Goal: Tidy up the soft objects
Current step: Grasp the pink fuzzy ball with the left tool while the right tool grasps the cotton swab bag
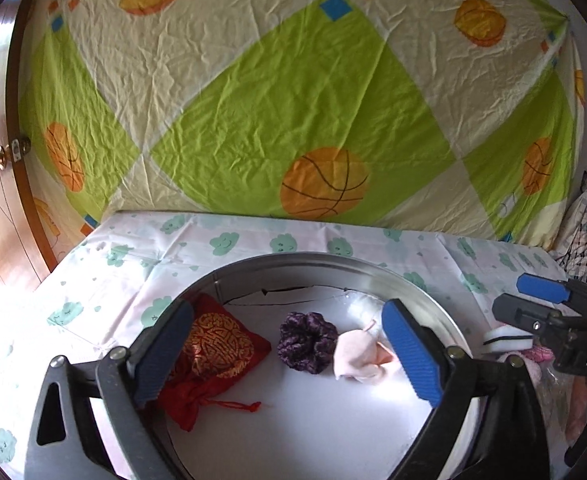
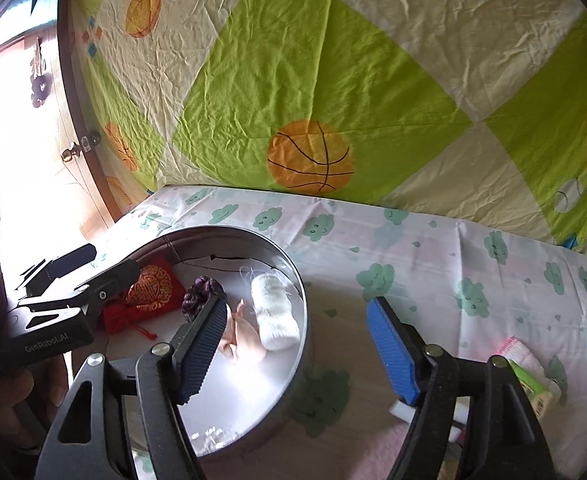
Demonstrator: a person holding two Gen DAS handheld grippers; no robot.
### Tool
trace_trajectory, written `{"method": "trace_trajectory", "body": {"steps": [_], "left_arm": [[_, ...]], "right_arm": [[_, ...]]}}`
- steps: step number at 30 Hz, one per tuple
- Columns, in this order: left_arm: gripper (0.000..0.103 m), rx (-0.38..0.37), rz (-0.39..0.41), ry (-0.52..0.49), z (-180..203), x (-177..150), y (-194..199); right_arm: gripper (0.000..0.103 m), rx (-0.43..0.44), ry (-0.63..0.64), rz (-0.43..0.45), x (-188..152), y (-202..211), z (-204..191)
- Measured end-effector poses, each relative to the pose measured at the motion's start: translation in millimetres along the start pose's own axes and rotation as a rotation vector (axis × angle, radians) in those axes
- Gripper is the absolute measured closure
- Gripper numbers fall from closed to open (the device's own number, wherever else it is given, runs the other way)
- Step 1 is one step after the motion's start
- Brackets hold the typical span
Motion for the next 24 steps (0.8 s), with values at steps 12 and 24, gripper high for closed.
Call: {"method": "trace_trajectory", "body": {"steps": [12,24], "left_arm": [[0.002,-0.146,0.032,-0.162,141,-52,36],[0.002,-0.085,0.002,-0.153,150,-80,24]], "right_arm": [[0.022,-0.167,-0.219,0.116,-88,99,118],[0.022,-0.150,-0.218,-0.011,-133,75,111]]}}
Point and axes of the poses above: each gripper's, at about its wrist camera, not at the fingertips, and y roughly against the way its jaws point, z to its right, x to its top, the point moved 10 cm from there along -y, roughly the way its jaws point, and after that the axes turned 5 degrees about -x, right-handed, at the moved point
